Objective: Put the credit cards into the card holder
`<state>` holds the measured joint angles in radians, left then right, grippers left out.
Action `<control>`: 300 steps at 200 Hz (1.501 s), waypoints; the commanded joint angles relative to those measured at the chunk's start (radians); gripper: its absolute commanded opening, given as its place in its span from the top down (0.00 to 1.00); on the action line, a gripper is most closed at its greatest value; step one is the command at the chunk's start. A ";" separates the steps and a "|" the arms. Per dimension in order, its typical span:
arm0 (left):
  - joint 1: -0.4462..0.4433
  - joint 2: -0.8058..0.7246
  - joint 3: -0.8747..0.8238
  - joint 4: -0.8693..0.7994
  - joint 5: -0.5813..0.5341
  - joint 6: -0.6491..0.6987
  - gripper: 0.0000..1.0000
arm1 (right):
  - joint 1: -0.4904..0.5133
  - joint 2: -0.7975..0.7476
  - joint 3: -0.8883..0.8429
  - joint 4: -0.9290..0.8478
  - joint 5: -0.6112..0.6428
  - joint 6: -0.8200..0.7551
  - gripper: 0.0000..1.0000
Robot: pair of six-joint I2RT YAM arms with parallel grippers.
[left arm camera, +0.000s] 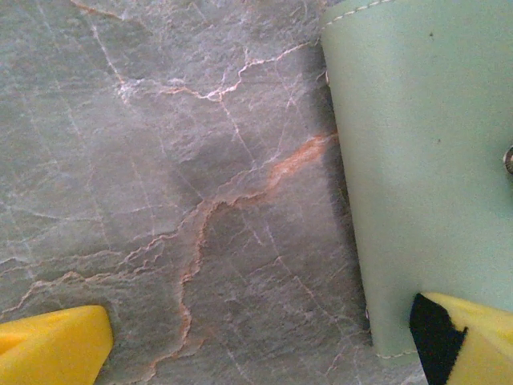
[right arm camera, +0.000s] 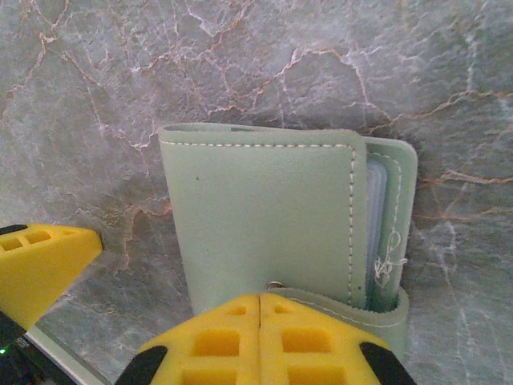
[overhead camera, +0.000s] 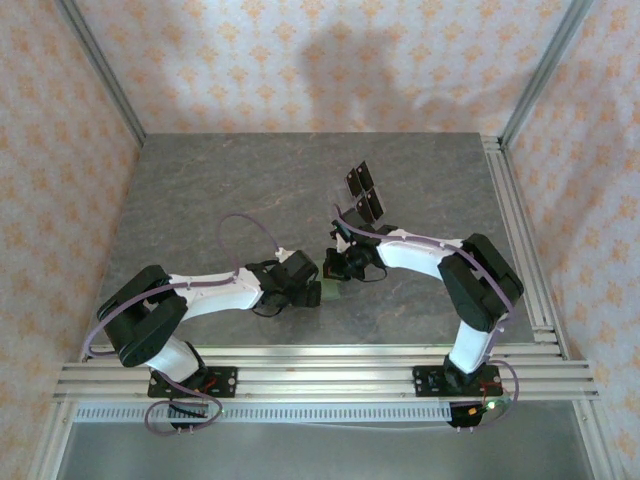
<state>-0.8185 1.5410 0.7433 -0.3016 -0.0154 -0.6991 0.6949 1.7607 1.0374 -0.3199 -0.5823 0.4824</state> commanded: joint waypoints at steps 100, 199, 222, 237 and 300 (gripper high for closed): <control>0.002 0.049 -0.043 0.020 0.012 -0.007 0.01 | -0.012 -0.032 0.032 0.018 0.039 0.007 1.00; 0.002 0.055 -0.041 0.022 0.015 -0.005 0.01 | -0.011 0.042 0.036 0.032 0.019 0.001 1.00; 0.002 0.053 -0.041 0.021 0.015 -0.005 0.02 | -0.011 0.051 0.025 0.033 0.021 0.001 1.00; 0.002 0.051 -0.041 0.020 0.015 -0.004 0.02 | -0.010 0.056 0.021 0.034 0.023 -0.001 1.00; 0.002 0.047 -0.038 0.016 0.015 -0.004 0.02 | 0.003 0.093 0.026 -0.027 0.060 -0.033 1.00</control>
<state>-0.8185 1.5429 0.7425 -0.2985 -0.0151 -0.6991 0.6865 1.8057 1.0630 -0.2909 -0.5762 0.4778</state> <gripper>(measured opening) 0.985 0.040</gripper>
